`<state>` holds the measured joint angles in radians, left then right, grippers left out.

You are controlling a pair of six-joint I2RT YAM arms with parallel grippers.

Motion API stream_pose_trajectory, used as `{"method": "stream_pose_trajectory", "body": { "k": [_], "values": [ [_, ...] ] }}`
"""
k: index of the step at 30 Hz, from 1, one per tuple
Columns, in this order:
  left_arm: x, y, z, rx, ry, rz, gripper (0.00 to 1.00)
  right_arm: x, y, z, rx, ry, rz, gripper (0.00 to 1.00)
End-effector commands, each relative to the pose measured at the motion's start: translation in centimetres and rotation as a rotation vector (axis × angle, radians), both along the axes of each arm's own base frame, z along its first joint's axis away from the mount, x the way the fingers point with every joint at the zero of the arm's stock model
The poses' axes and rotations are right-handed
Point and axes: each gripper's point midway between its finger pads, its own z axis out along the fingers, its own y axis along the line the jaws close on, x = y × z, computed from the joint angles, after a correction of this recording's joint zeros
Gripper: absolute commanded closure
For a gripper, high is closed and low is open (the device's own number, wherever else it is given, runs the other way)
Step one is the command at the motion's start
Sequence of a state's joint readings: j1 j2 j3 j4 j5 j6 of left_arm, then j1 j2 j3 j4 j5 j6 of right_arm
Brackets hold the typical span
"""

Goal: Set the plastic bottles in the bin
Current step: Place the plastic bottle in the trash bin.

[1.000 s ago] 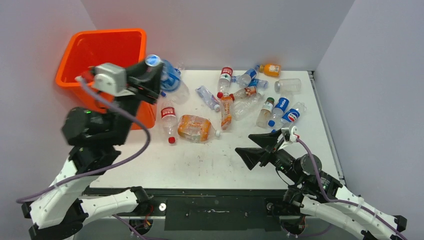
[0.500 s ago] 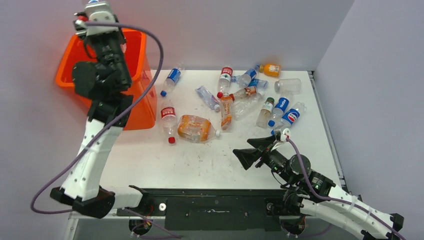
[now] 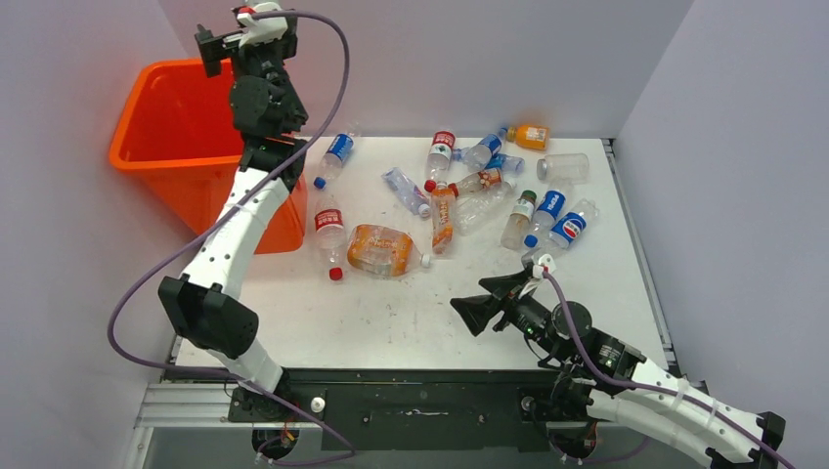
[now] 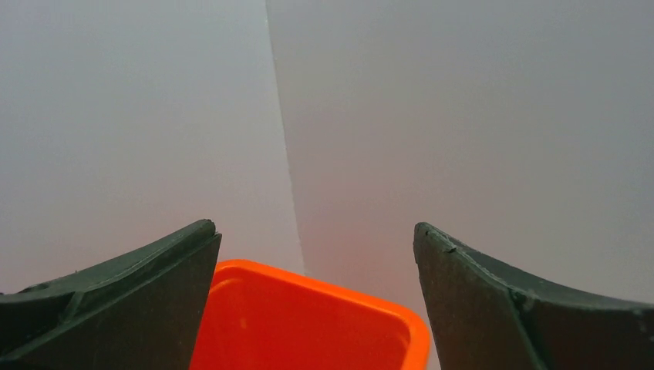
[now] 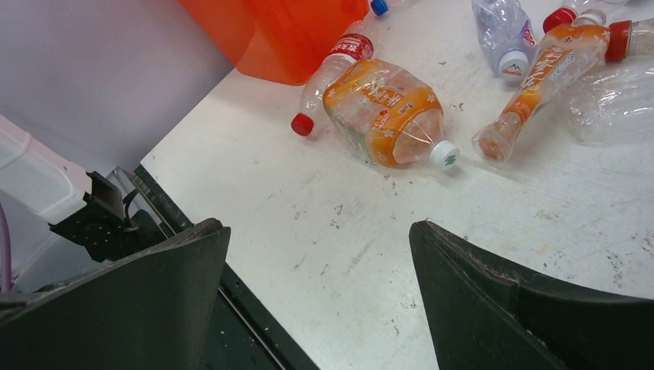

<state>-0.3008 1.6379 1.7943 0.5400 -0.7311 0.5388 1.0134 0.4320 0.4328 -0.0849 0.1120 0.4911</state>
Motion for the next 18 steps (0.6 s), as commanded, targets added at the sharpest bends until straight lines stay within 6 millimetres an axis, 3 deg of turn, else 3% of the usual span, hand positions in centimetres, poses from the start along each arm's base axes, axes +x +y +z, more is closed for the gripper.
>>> {"method": "stream_pose_trajectory", "body": {
  "k": [1, 5, 7, 9, 13, 18],
  "values": [
    [-6.5, -2.4, 7.6, -0.046, -0.248, -0.021, 0.04, 0.4, 0.0, 0.8, 0.032, -0.029, -0.017, 0.1],
    [-10.7, -8.0, 9.3, 0.018, -0.263, -0.173, 0.04, 1.3, -0.2, 0.0, 0.038, 0.014, -0.079, 0.1],
    [-11.8, -11.9, 8.5, 0.036, -0.212, -0.305, 0.04, 2.4, -1.0, -0.8, 0.022, 0.07, -0.172, 0.1],
    [-13.0, -14.5, 7.3, -0.013, -0.12, -0.438, 0.04, 3.4, -1.8, -1.4, -0.036, 0.102, -0.25, 0.1],
    [-14.7, -19.6, 0.0, -0.035, 0.188, -0.657, 0.04, 5.2, -3.4, -3.8, -0.181, 0.159, -0.409, 0.1],
    [-17.7, -21.6, -14.2, -0.067, 0.567, -0.854, 0.04, 6.6, -2.9, -6.3, -0.183, 0.23, -0.446, 0.1]
  ]
}}
